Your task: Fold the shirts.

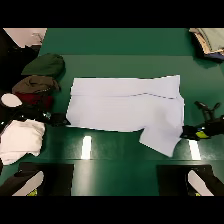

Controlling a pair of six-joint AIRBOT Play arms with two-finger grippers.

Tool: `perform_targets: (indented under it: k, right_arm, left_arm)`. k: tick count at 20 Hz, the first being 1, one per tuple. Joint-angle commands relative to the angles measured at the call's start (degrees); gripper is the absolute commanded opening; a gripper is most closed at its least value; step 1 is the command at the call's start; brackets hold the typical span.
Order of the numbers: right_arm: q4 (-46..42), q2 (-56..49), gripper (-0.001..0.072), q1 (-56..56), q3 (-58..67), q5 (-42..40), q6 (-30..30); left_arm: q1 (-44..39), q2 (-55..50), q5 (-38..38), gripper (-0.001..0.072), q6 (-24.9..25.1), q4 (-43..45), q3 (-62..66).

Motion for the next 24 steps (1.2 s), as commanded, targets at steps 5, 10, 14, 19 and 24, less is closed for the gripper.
perform_targets:
  k: [5, 10, 14, 19, 24]
  right_arm:
    - [-6.9, 16.0, 0.0015, 0.6, 2.5, 7.6, 0.1]
    - [-0.9, 8.7, 0.0015, 0.7, 10.4, -0.5, 0.1]
    - [0.3, -5.5, 0.0014, 4.2, 20.8, -7.0, -0.6]
    - [0.4, -22.2, 0.0014, 8.4, 32.7, -11.1, -0.6]
    - [0.5, -34.7, 0.0017, 8.7, 44.4, -11.4, -0.5]
  left_arm:
    - [0.0, 11.6, -11.8, 0.0021, -5.5, -3.7, -5.2]
    - [0.0, 8.3, 3.7, 0.0019, -7.0, -3.6, -0.3]
    - [0.0, -1.9, 10.5, 0.002, -6.8, -3.7, 6.7]
    - [0.0, -16.8, 16.7, 0.002, -6.8, -4.4, 15.5]
    - [0.0, -27.0, 18.7, 0.0021, -5.1, -5.5, 22.1]
